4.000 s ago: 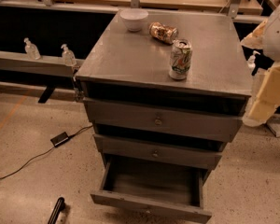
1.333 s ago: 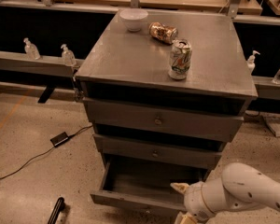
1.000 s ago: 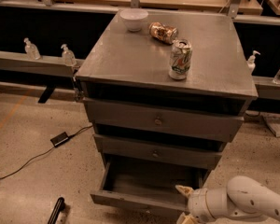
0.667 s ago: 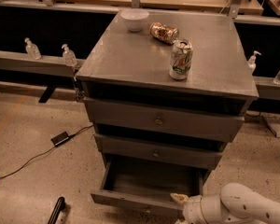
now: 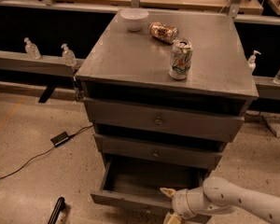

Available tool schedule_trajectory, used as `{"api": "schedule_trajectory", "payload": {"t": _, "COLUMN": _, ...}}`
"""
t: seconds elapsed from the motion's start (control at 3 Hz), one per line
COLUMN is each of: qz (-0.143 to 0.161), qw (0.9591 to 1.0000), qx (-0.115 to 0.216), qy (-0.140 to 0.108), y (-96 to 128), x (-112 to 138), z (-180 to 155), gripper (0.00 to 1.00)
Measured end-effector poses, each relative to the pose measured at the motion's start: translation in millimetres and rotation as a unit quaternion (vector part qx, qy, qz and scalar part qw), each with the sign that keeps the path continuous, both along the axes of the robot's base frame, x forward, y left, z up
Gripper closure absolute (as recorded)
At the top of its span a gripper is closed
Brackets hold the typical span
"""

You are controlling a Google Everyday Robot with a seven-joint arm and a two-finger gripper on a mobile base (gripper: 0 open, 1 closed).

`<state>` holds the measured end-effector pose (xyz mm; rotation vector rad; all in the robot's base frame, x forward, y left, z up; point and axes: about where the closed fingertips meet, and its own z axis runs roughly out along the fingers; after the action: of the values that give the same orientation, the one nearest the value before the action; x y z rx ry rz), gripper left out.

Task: Close bottom drawer

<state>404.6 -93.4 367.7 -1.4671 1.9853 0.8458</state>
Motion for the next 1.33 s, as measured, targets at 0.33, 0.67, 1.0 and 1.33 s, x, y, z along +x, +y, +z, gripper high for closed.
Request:
{"api": "schedule_trajectory", "payload": {"t": 0.33, "qz": 0.047, "qw": 0.9986, "qx": 0.019, "qy": -0.015, "y": 6.6, "x": 15.2, "z": -68.2, "gripper": 0.0}}
{"api": "schedule_trajectory", "payload": {"t": 0.67, "qz": 0.034, "qw": 0.9987, "qx": 0.037, "qy": -0.009, "y": 11.0, "x": 20.0, "z": -103.6, "gripper": 0.0}}
{"api": "schedule_trajectory", "payload": {"t": 1.0, "qz": 0.036, "qw": 0.9987, "qx": 0.035, "qy": -0.004, "y": 11.2, "x": 19.0, "z": -106.3, "gripper": 0.0}}
{"api": "schedule_trajectory", "payload": {"t": 1.33, "qz": 0.047, "qw": 0.9984, "qx": 0.024, "qy": 0.017, "y": 12.1, "x": 14.3, "z": -118.5, "gripper": 0.0}}
